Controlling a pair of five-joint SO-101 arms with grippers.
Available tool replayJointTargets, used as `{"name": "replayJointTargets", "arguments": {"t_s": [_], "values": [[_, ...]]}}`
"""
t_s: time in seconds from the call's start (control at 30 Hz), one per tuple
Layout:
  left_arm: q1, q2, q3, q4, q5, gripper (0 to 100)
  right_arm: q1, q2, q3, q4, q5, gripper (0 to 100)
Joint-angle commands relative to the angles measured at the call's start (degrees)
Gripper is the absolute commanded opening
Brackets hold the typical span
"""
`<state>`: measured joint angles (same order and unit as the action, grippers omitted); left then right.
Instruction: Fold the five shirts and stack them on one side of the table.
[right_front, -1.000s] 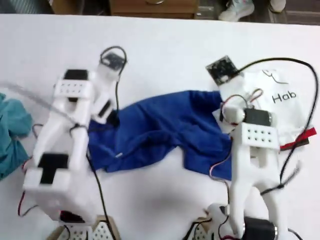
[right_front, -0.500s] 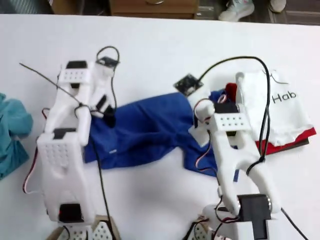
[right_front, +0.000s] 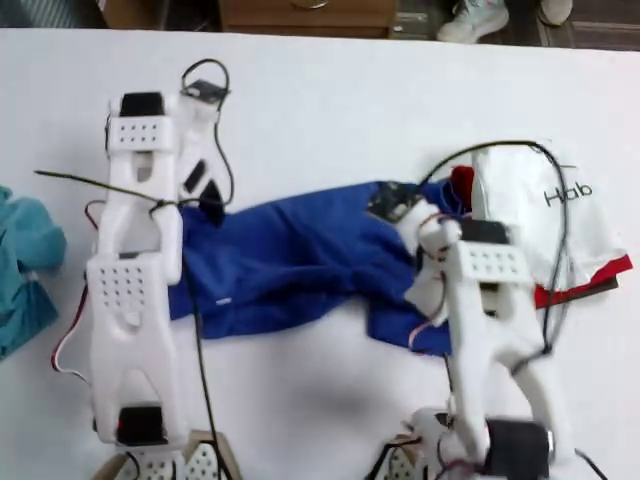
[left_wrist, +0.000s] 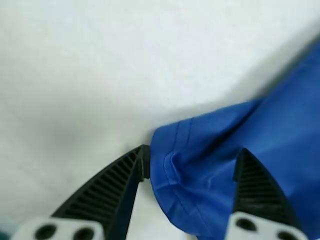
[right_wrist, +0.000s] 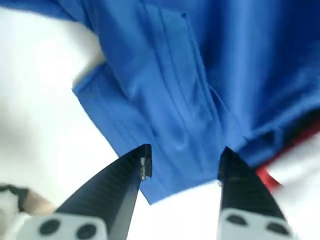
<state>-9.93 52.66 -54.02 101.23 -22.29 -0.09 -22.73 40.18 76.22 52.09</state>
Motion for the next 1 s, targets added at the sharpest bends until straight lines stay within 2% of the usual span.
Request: {"name": "replayJointTargets", "arguments": {"t_s": [0.0,0.07,0.17,0.23,0.33,0.47,0.6,0.8,0.97], "values": [[-0.3,-1.1,-2.8,1.1,0.1,29,2.3,-14.6,-0.4,1.4,3.1,22.5],[-0.5,-1.8,-2.8,1.1,0.1,29,2.9,-21.4,-0.1,-2.8,2.5,22.5],[-0.4,-4.5,-1.8,1.2,0.4,29,1.7,-25.3,2.4,-14.2,-3.4,22.4],[0.7,-6.7,0.2,1.2,0.4,29,-0.4,-23.2,5.3,-21.2,-6.6,22.3],[3.0,-10.8,7.3,1.2,1.6,29,-4.9,-15.6,8.6,-26.6,-7.5,22.3],[5.7,-18.1,19.1,1.1,1.9,29,-8.6,-1.4,7.9,-28.8,-7.6,22.3],[4.8,-25.8,31.3,0.3,1.4,29,-8.4,10.2,2.1,-28.6,-10.5,22.3],[-1.2,-32.6,52.2,-9.9,-1.8,29,-6.5,16.1,-6.3,-25.4,-12.9,22.3],[-4.1,-37.4,65.3,-17.6,2.7,29,-7.1,16.6,-10.1,-25.3,-18.5,22.3]]}}
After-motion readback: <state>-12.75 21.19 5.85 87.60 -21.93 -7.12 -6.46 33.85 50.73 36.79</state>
